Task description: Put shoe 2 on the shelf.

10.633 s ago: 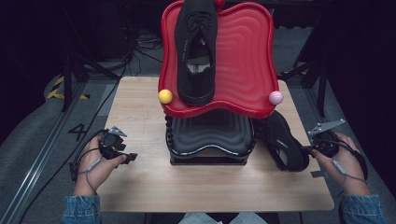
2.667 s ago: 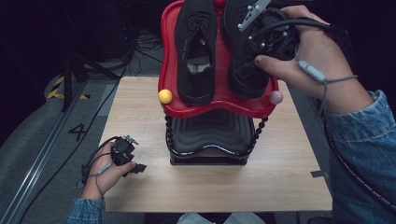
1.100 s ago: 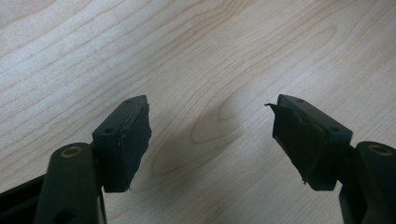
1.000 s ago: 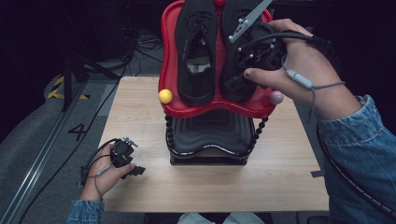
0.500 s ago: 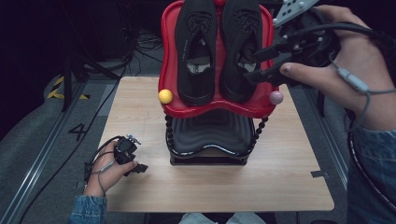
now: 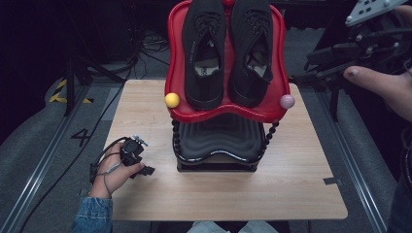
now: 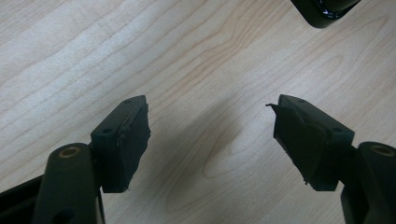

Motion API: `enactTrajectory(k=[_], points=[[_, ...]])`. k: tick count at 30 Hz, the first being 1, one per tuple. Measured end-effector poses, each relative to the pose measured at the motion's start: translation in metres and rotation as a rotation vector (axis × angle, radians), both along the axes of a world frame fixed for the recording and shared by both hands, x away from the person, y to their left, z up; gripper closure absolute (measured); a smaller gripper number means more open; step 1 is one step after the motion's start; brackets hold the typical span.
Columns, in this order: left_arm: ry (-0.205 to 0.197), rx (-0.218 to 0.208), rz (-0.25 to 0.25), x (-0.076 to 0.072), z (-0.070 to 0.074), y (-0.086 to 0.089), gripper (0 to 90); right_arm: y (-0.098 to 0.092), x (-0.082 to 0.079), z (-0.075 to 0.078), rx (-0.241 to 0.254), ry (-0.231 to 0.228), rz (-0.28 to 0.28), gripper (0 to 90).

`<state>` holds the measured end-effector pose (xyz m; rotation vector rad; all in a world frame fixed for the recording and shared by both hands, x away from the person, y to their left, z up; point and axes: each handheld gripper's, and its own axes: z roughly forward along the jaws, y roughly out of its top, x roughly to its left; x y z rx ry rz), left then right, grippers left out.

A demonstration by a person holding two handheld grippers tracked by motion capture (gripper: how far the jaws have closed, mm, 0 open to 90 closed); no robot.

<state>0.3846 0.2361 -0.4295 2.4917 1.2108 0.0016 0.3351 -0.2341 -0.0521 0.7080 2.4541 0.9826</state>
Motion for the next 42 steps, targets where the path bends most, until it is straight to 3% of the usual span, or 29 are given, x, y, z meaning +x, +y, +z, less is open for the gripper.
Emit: enactTrajectory(k=[6,15,22,28,38,42], points=[[-0.009,-0.002,0.005,0.001,0.0,0.004,27.5,-0.023,0.005,-0.006,0.007,0.026,-0.048,39.7],[-0.008,0.003,0.017,0.0,-0.001,0.007,27.5,-0.061,0.021,-0.02,-0.025,0.052,-0.144,37.6],[-0.008,0.006,0.021,0.0,-0.001,0.007,27.4,-0.079,0.029,-0.037,-0.041,0.071,-0.177,36.6],[-0.006,0.005,0.029,0.0,-0.002,0.008,28.1,-0.089,0.033,-0.058,-0.068,0.096,-0.184,36.1],[-0.011,0.018,0.031,-0.001,-0.002,0.011,28.0,-0.113,0.046,-0.12,-0.096,0.202,-0.223,34.7],[-0.007,0.019,0.032,-0.002,-0.003,0.011,27.9,-0.118,0.048,-0.135,-0.1,0.23,-0.23,34.4]])
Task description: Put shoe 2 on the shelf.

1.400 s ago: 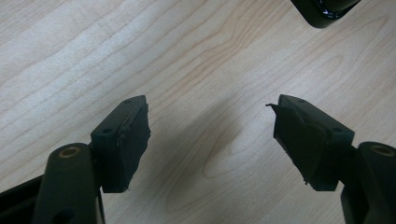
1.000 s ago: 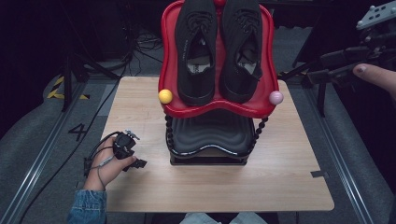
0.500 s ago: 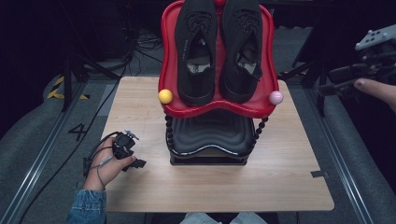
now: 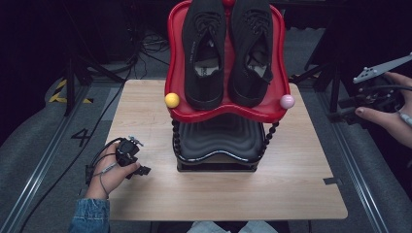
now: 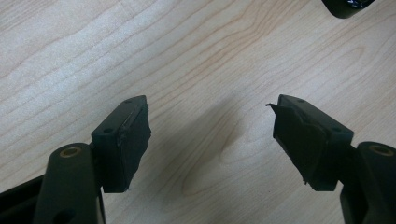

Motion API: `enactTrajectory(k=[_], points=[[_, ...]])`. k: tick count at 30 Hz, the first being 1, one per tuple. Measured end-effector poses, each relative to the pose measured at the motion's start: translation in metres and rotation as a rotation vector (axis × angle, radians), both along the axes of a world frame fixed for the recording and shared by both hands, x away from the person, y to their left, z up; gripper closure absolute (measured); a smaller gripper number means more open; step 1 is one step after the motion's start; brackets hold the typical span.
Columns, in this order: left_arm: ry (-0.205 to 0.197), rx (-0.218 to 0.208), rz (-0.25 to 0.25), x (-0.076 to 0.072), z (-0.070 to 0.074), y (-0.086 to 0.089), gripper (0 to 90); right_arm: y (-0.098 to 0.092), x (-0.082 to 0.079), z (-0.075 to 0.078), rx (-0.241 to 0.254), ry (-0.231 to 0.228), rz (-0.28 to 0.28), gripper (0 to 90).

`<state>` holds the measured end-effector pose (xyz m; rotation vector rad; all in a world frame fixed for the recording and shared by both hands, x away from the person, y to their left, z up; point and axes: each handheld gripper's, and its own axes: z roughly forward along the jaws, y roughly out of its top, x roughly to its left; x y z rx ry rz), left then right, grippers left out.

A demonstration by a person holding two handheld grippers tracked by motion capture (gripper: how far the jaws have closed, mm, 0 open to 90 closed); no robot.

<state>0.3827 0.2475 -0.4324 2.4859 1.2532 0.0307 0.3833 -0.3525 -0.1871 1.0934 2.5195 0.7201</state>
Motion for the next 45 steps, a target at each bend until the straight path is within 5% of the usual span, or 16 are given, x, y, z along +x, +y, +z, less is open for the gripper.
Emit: enactTrajectory(k=[30,45], points=[[0.019,-0.005,0.029,-0.016,-0.004,0.008,27.1,-0.009,0.01,-0.146,0.086,0.113,0.039,32.9],[0.014,0.007,0.026,-0.016,-0.002,0.006,27.1,-0.005,0.004,-0.212,0.146,0.062,0.03,32.3]])
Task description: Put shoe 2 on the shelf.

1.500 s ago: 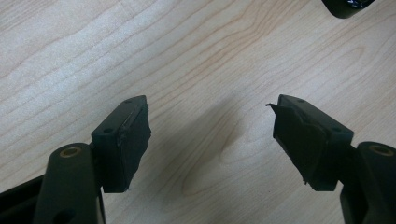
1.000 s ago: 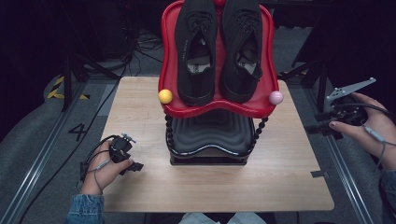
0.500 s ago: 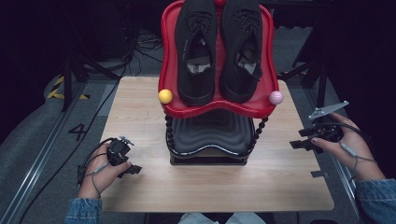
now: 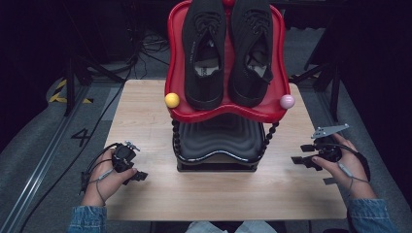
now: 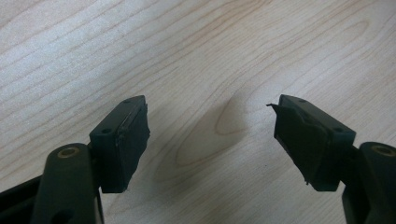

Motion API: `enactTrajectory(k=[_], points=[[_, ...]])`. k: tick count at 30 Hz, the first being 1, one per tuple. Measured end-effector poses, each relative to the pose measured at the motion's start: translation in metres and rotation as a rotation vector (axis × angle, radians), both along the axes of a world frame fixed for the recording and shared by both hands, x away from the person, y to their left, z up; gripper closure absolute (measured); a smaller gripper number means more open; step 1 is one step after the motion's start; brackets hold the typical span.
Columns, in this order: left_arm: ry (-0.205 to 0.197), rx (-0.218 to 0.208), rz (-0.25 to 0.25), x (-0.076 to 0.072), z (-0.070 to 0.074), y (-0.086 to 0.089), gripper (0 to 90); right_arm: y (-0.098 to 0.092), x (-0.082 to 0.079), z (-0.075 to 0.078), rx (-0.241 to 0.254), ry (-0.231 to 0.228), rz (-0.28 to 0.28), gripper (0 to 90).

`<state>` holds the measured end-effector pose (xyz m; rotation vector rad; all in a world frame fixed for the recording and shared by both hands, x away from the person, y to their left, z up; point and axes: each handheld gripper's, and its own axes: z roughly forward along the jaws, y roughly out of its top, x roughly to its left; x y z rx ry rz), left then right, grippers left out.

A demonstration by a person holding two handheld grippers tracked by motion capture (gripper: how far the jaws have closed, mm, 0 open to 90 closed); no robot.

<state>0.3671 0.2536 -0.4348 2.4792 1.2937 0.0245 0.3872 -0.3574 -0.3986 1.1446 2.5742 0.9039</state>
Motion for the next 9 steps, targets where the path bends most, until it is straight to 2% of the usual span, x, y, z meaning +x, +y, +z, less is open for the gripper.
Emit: enactTrajectory(k=[3,6,9], points=[[-0.006,0.004,0.004,0.0,0.0,-0.001,27.1,0.001,0.0,-0.01,0.027,-0.001,-0.014,32.5],[-0.015,0.006,0.007,0.001,0.001,-0.001,26.7,0.004,0.001,-0.018,-0.004,0.011,-0.01,32.4],[-0.018,0.006,0.008,0.001,0.001,-0.001,26.7,0.005,0.0,-0.021,-0.004,0.011,-0.004,32.4]])
